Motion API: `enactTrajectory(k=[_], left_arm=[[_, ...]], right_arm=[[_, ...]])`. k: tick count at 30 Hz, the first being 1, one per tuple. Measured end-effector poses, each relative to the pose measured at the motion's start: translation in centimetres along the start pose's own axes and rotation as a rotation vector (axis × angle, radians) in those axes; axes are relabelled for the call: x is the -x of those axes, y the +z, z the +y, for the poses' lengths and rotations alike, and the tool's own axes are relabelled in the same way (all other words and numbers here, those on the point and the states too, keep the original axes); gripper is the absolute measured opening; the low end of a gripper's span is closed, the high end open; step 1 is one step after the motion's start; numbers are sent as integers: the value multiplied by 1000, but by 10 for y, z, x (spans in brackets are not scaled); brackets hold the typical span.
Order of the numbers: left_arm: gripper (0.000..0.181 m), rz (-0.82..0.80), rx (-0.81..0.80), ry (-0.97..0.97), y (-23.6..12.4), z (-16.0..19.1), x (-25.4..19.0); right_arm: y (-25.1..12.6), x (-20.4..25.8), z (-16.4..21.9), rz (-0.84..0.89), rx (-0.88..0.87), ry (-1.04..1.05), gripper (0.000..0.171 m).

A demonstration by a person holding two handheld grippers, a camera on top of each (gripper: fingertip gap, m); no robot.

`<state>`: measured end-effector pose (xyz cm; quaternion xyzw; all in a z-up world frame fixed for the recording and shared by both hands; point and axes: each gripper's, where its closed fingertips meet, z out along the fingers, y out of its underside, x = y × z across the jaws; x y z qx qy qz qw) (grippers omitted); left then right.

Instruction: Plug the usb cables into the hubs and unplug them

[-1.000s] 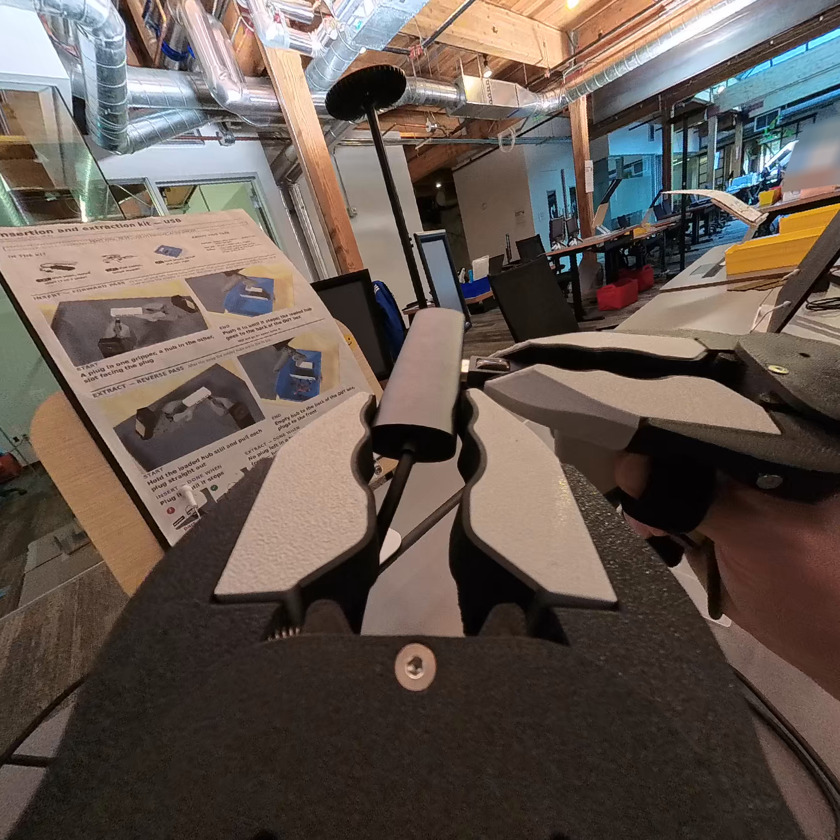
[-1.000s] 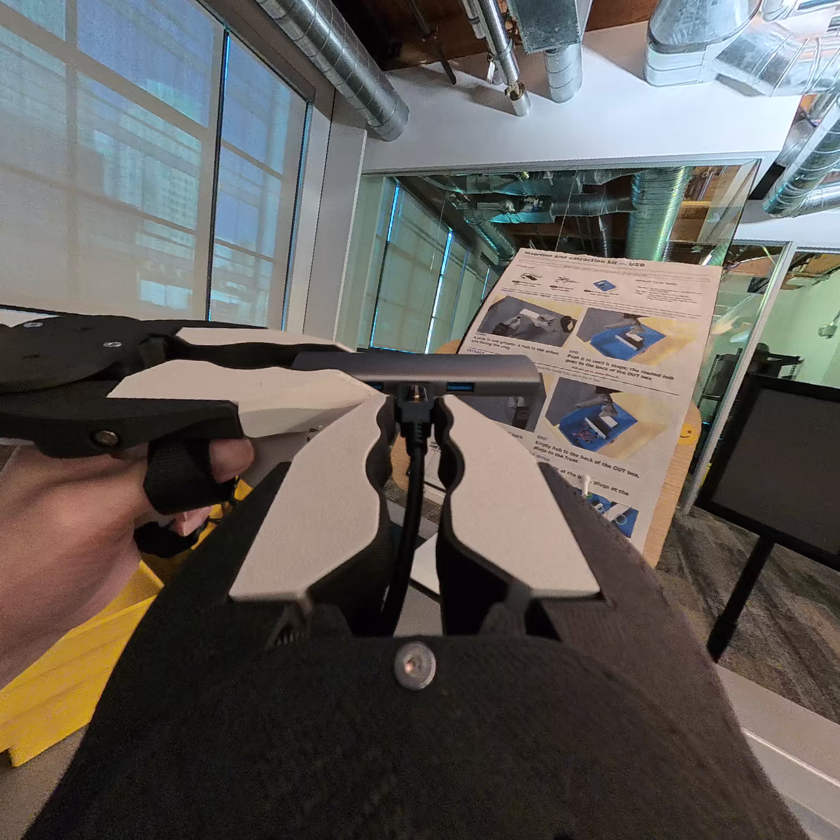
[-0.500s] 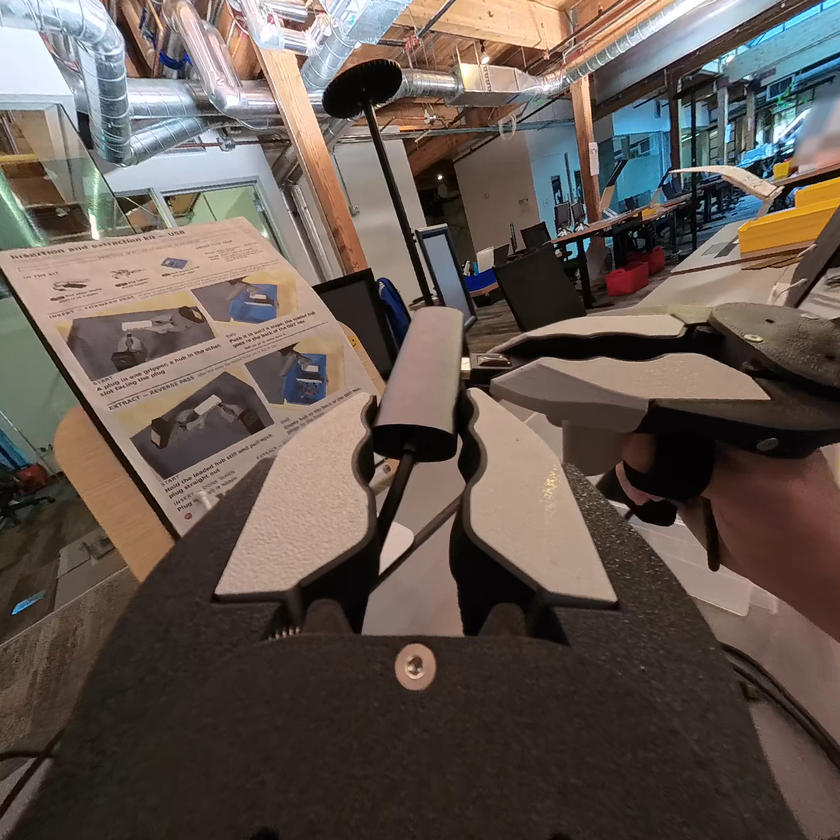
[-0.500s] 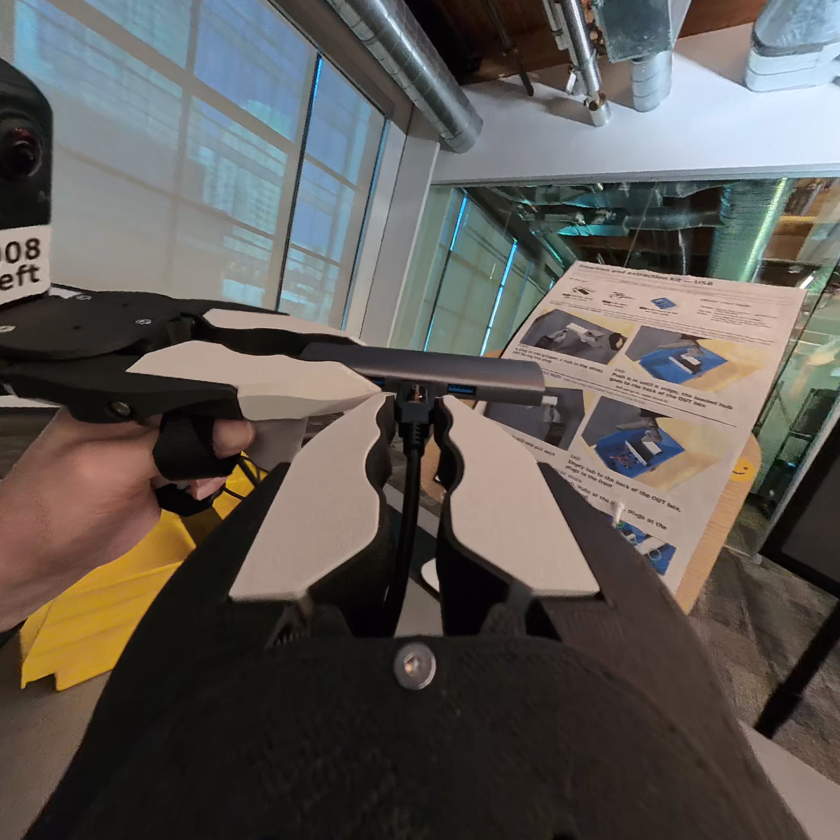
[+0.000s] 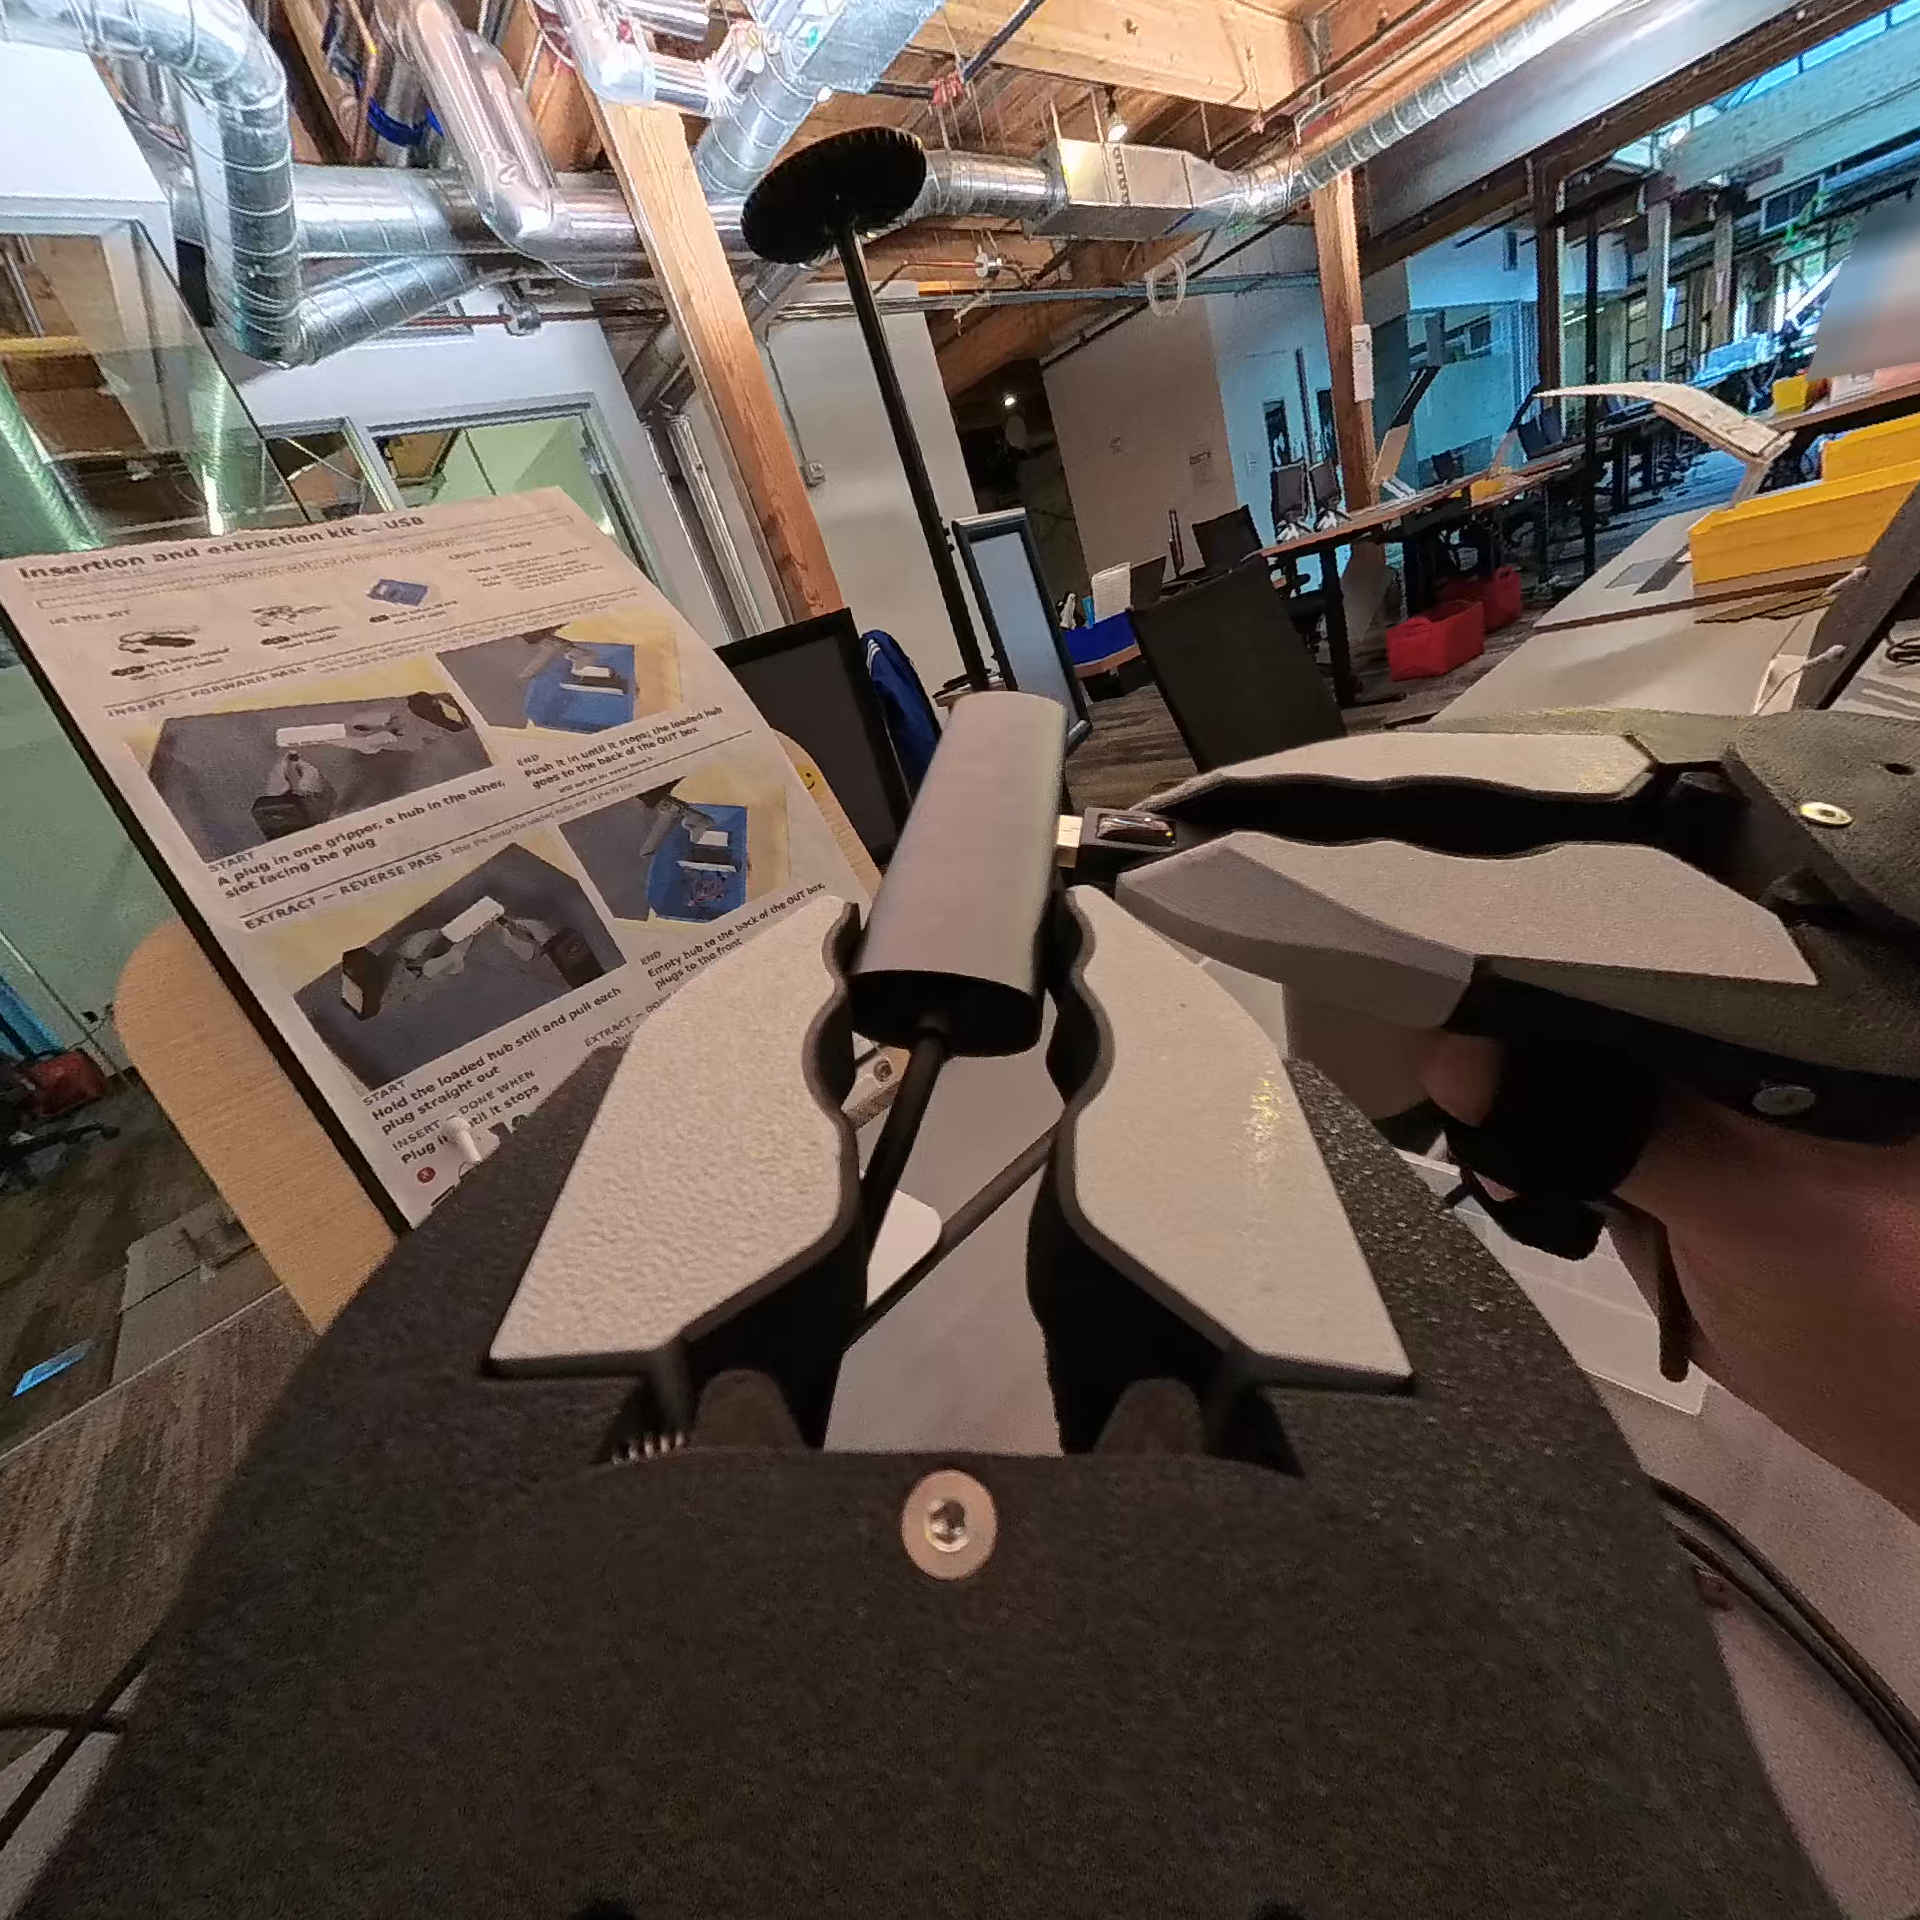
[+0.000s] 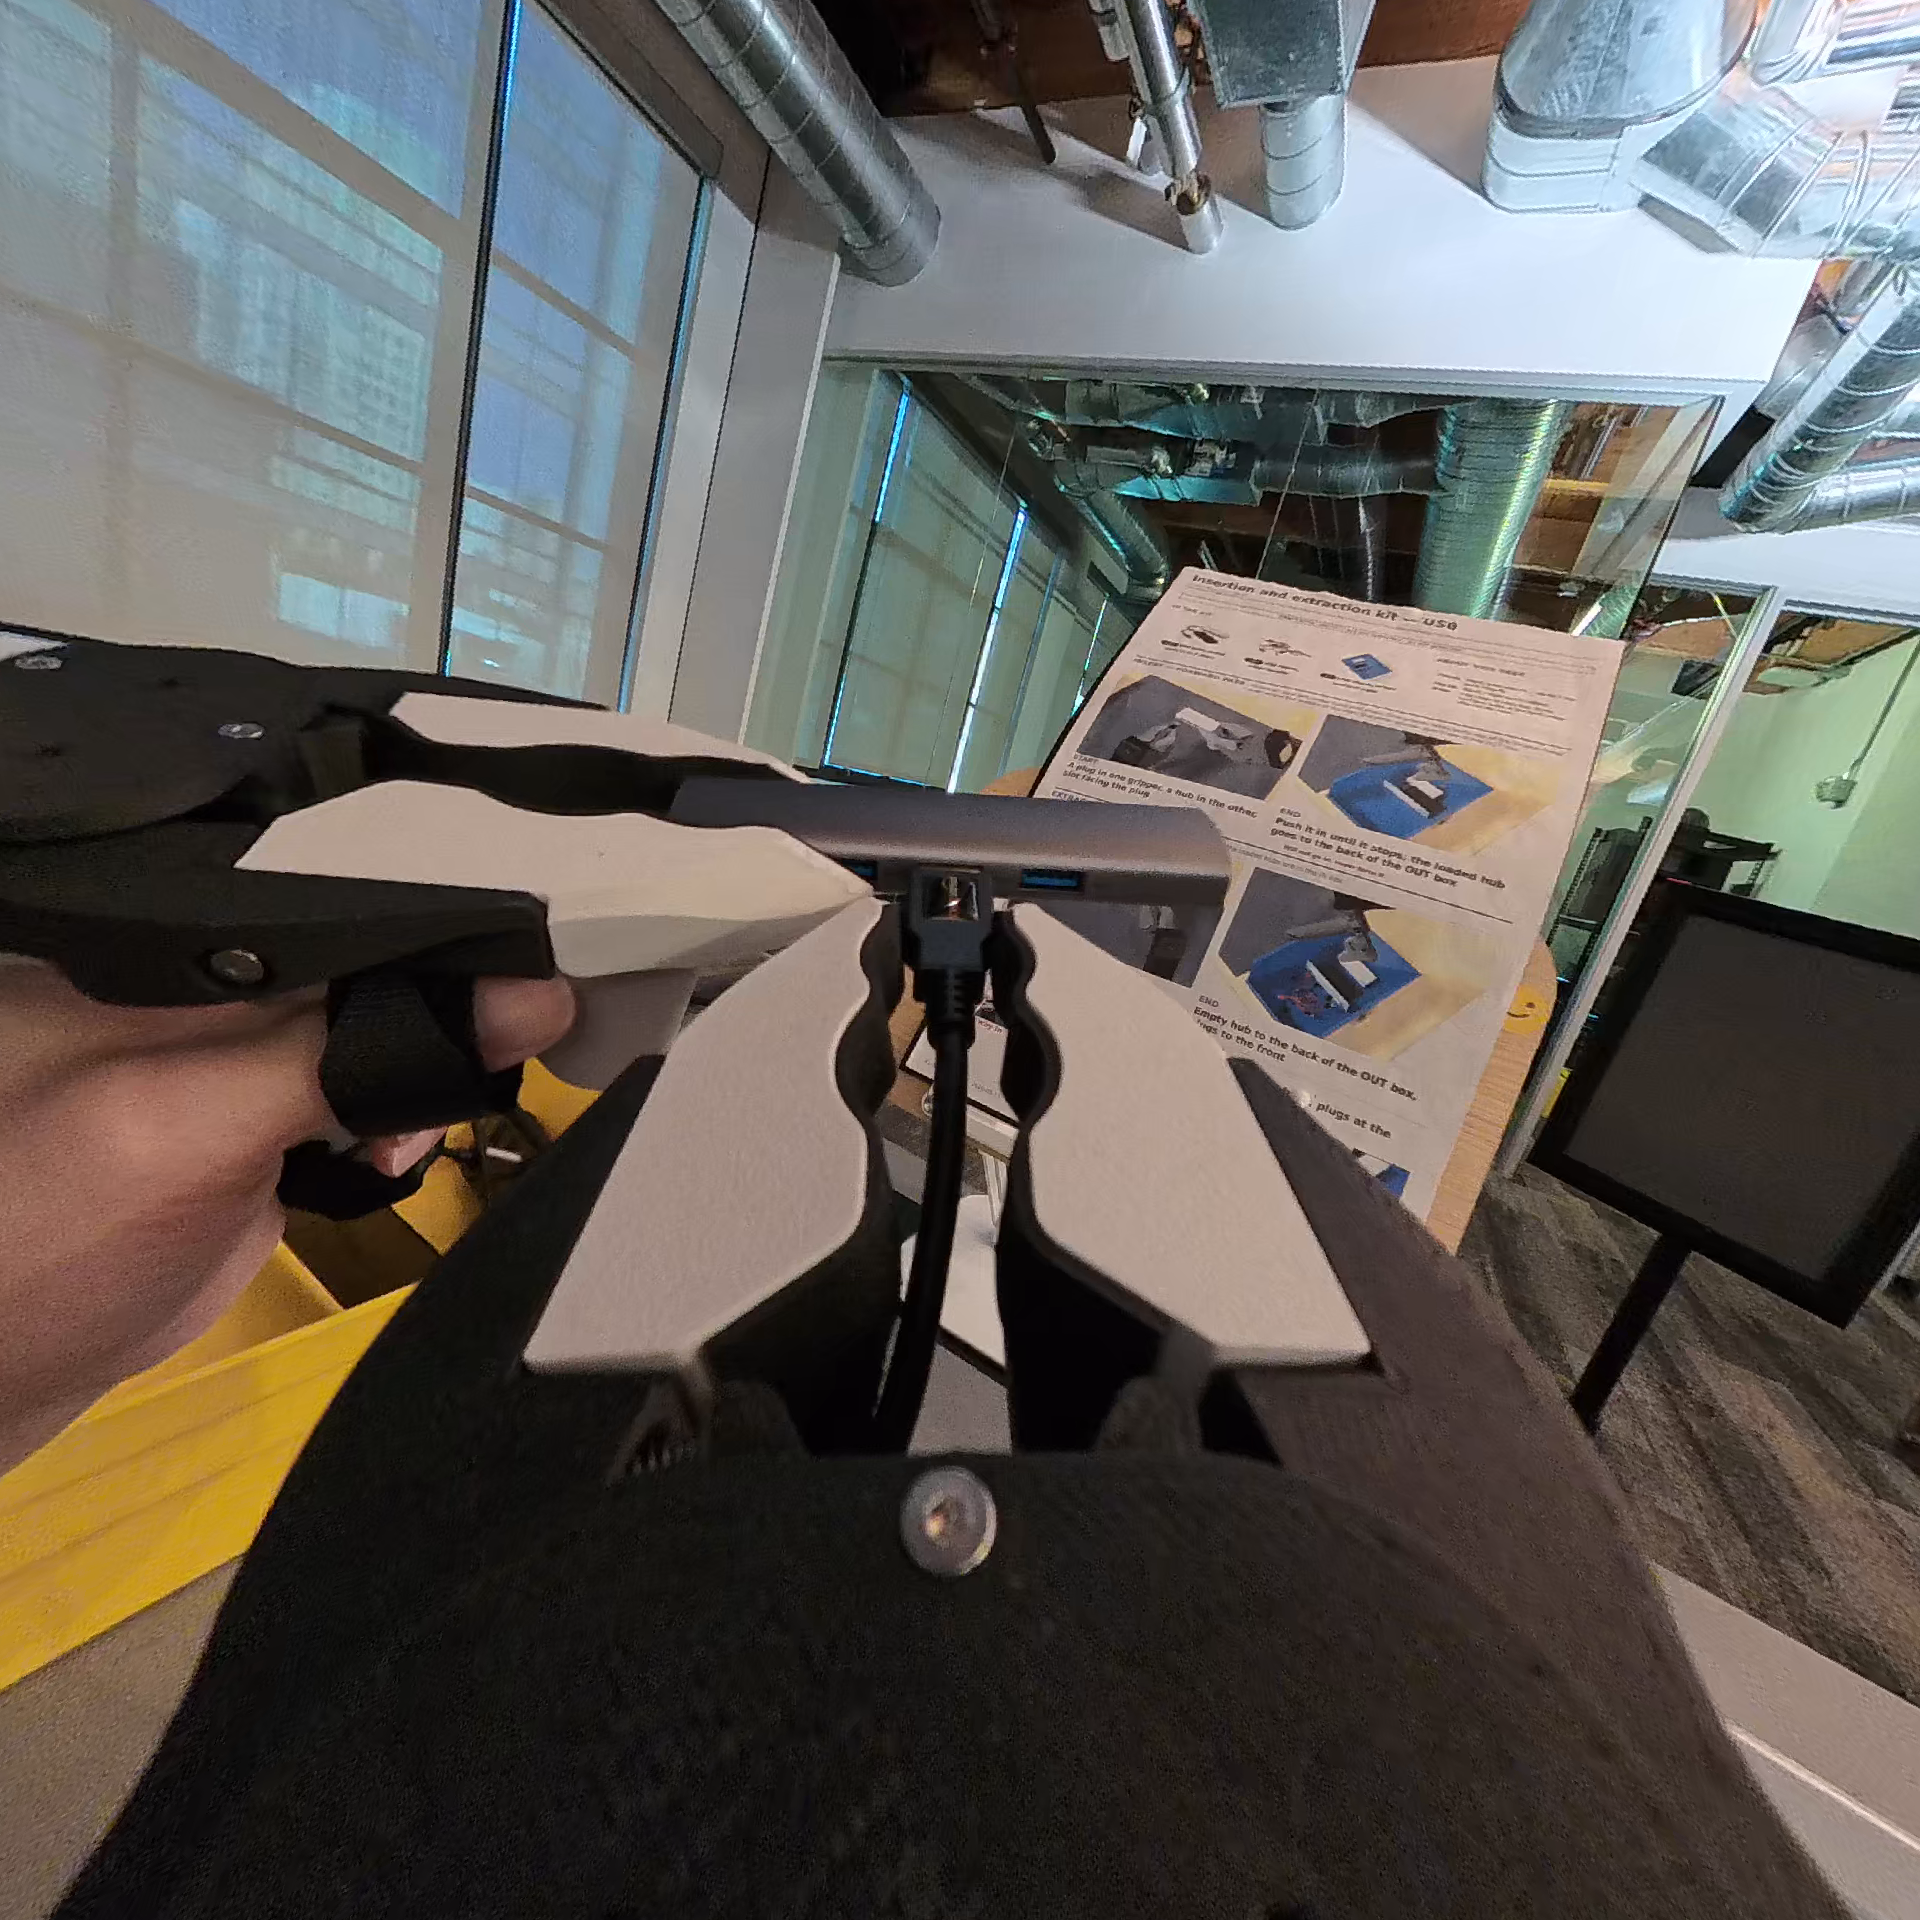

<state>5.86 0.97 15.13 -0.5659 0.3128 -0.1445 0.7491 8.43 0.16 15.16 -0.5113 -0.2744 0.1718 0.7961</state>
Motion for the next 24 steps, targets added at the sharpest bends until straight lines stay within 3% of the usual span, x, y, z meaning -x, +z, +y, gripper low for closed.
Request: enactTrajectory(k=[5,15,21,24], left_arm=[[34,27,11,0,-2,1,1],[35,-12,30,13,1,5,2],[34,20,21,-10,1,5,1],[35,-2,35,2,2,7,3]], right_arm=[[-1,2,2,-93,-12,30,17],[1,0,6,31,52,-3,17],[-1,-1,4,-92,15,10,17],[-2,-2,8,-72,38,28,18]])
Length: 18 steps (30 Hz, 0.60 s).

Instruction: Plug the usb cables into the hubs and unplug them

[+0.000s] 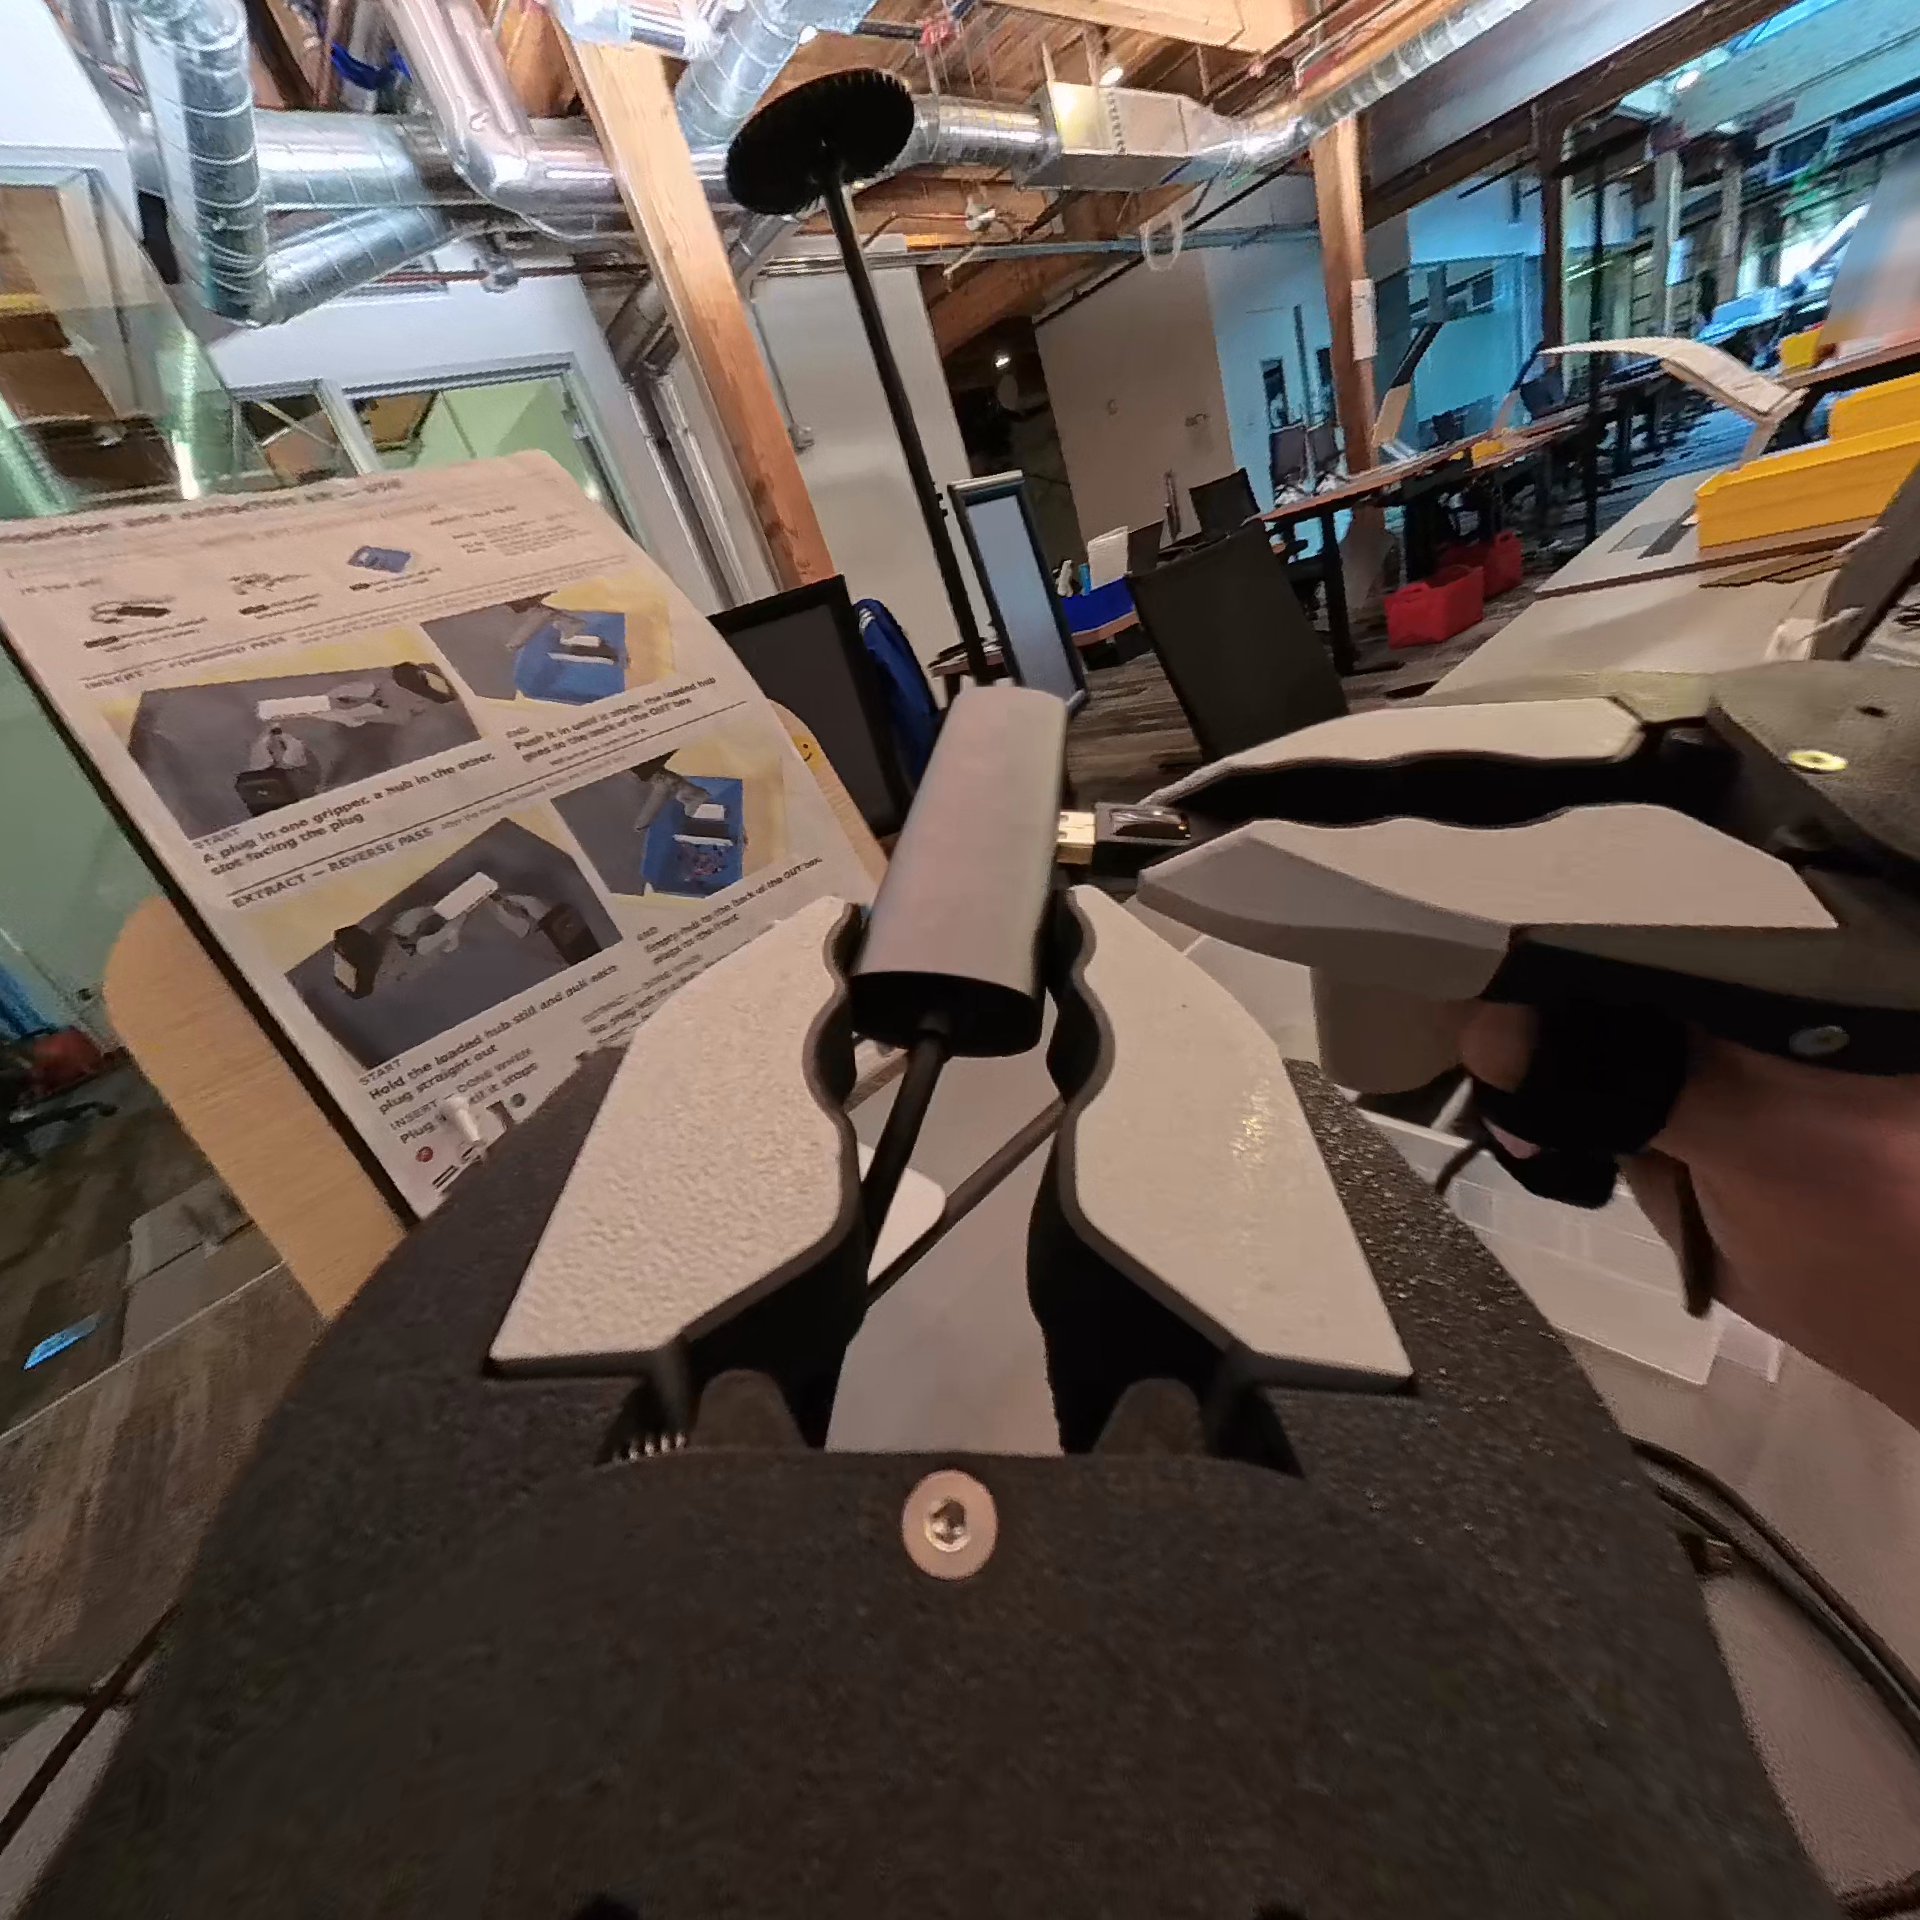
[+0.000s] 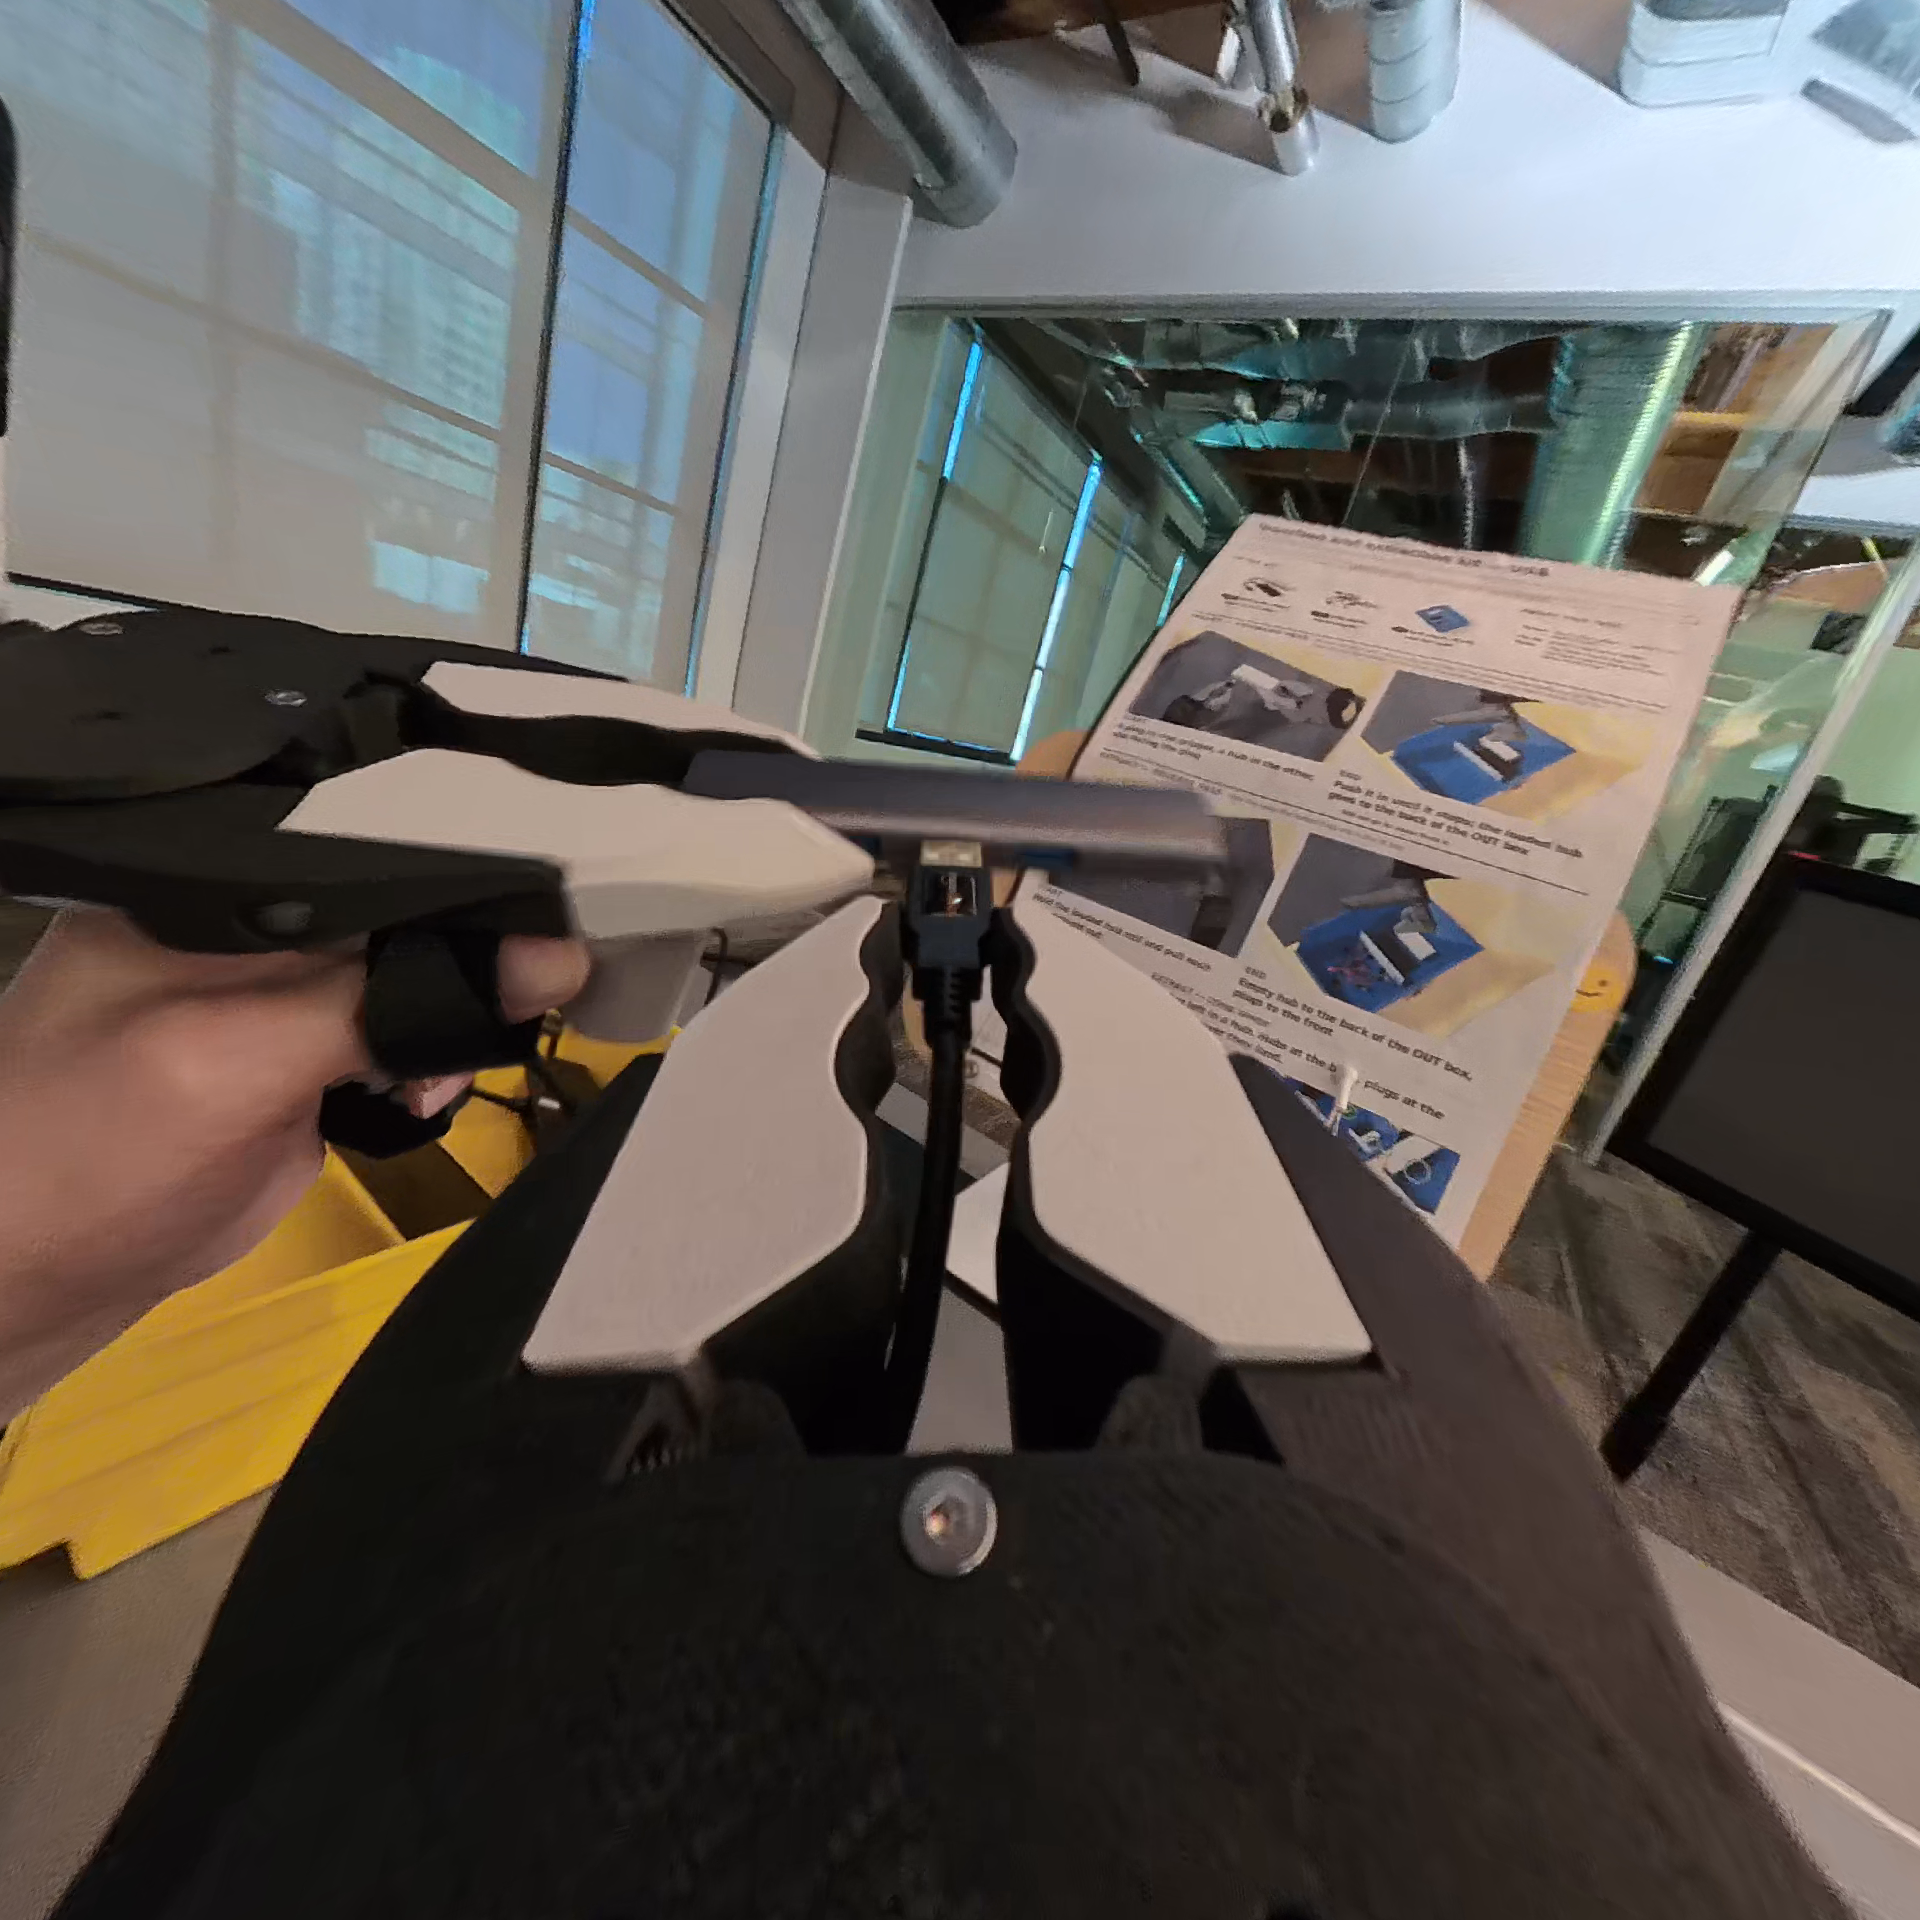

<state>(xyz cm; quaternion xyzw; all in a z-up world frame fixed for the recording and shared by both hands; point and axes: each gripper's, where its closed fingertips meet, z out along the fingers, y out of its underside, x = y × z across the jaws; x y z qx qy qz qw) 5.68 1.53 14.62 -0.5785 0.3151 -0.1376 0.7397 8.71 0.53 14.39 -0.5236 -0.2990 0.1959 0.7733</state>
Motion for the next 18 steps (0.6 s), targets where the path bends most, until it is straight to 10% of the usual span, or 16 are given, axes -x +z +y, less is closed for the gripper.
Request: enactTrajectory(k=[2,5,18], left_arm=[[34,-287,29,41,-15,9,51],[34,-55,-176,-280,-38,-15,62],[34,41,-92,-188,-58,-30,48]], right_arm=[[-9,-8,-9,83,-35,-18,17],[-11,-9,-10,23,-46,42,17],[-42,67,136,-660,728,360,17]])
